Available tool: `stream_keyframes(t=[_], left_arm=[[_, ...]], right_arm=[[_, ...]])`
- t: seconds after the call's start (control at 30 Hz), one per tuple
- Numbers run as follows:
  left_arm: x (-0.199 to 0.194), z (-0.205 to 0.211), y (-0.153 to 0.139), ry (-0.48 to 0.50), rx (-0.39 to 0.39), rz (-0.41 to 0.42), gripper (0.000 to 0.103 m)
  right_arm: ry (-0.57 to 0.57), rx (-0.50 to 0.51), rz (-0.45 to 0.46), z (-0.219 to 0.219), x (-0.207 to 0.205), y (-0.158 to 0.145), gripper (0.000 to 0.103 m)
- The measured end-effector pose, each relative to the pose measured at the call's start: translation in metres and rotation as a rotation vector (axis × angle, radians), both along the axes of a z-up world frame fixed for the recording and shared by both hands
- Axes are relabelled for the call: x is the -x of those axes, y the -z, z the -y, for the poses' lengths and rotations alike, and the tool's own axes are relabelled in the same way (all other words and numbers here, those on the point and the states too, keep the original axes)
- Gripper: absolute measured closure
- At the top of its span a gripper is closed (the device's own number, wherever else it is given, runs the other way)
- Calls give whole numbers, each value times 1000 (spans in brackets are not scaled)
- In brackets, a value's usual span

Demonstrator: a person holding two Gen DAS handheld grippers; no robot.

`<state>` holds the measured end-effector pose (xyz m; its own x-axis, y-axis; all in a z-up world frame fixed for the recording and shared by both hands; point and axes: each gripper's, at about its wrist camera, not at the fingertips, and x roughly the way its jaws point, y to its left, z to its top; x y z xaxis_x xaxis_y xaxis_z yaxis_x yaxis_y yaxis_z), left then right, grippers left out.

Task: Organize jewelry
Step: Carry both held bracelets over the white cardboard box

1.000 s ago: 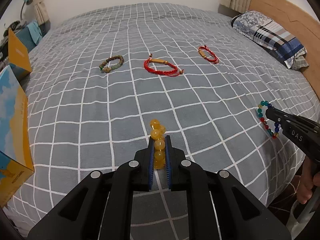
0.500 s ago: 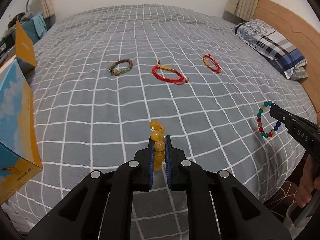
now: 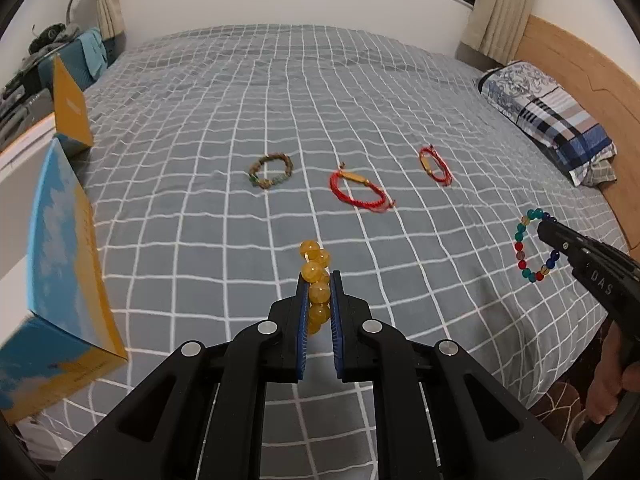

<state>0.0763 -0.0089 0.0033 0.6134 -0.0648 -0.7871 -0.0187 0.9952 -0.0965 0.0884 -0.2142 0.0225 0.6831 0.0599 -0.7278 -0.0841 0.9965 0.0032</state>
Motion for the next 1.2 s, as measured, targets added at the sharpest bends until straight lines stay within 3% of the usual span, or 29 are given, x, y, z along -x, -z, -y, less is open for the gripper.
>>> stream_keyframes(t=[0.3,0.7,1.2], left_arm=[[-4,-31,-31,-36,-21,36,94],[1,-105,-71,-137,-36,86,94],[56,-213,-93,-327,-60,117,94]], right_arm=[[-64,-1,14,-48,-14,-25,94],[-210,-1,49,-163,-29,-56,94],[-439,-15,87,-314,5,-81,94]])
